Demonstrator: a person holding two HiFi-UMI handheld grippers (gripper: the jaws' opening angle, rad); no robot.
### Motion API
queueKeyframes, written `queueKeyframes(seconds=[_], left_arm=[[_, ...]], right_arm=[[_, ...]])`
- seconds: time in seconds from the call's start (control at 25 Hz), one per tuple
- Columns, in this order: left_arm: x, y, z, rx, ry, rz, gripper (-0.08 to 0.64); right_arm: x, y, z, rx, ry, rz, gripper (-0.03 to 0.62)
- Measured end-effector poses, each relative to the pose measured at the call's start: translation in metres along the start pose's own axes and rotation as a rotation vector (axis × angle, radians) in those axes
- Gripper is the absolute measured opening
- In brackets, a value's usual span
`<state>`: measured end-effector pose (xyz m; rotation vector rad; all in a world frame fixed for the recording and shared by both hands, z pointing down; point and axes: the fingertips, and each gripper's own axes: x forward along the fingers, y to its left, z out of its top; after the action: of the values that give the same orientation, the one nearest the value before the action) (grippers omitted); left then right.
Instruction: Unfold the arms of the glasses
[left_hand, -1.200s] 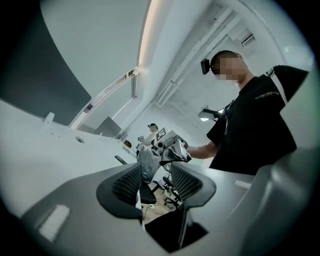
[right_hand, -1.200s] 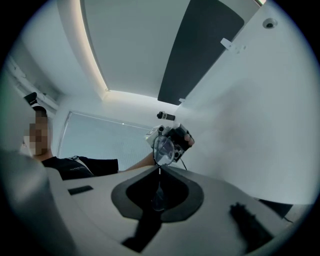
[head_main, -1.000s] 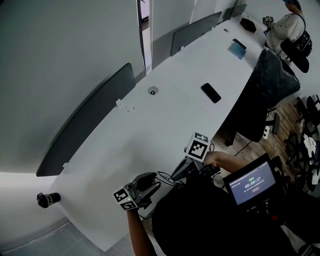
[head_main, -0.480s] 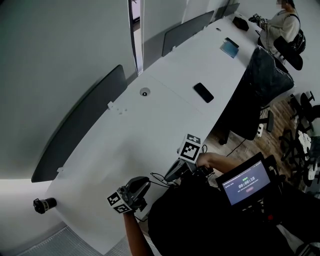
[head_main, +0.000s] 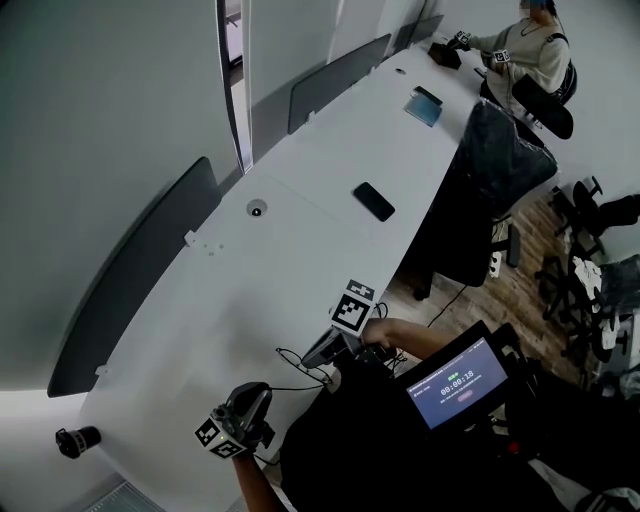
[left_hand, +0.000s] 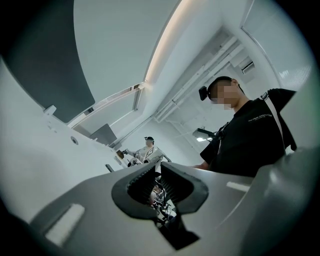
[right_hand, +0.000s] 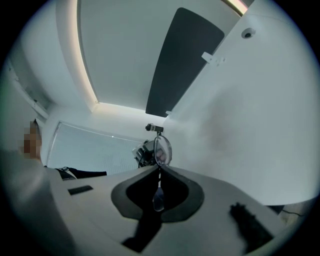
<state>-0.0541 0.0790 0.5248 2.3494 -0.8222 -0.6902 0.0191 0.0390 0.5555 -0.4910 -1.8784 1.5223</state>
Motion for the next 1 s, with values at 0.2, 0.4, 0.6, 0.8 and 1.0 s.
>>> queueKeyframes(seconds=[0.2, 0.4, 0.6, 0.8, 1.0], left_arm=[[0.0, -0.006, 0.002, 0.042, 0.007, 0.017, 0.037], [0.0, -0.011, -0.001, 0.071, 0.011, 0.043, 0.034], [0.001, -0.017, -0.008, 0.082, 0.026, 0.056, 0.031], [0.003, -0.02, -0.023, 0.083, 0.078, 0.053, 0.029], [0.0, -0.019, -0.048, 0.055, 0.142, 0.078, 0.032]], right_arm=[[-0.014, -0.012, 0.013, 0.028, -0.075, -0.028, 0.017], [-0.024, -0.023, 0.027, 0.038, -0.148, -0.08, 0.017], [-0.036, -0.03, 0.038, 0.059, -0.218, -0.096, 0.017], [-0.051, -0.034, 0.048, 0.081, -0.299, -0.097, 0.017], [-0.053, -0.038, 0.047, 0.077, -0.305, -0.114, 0.017]])
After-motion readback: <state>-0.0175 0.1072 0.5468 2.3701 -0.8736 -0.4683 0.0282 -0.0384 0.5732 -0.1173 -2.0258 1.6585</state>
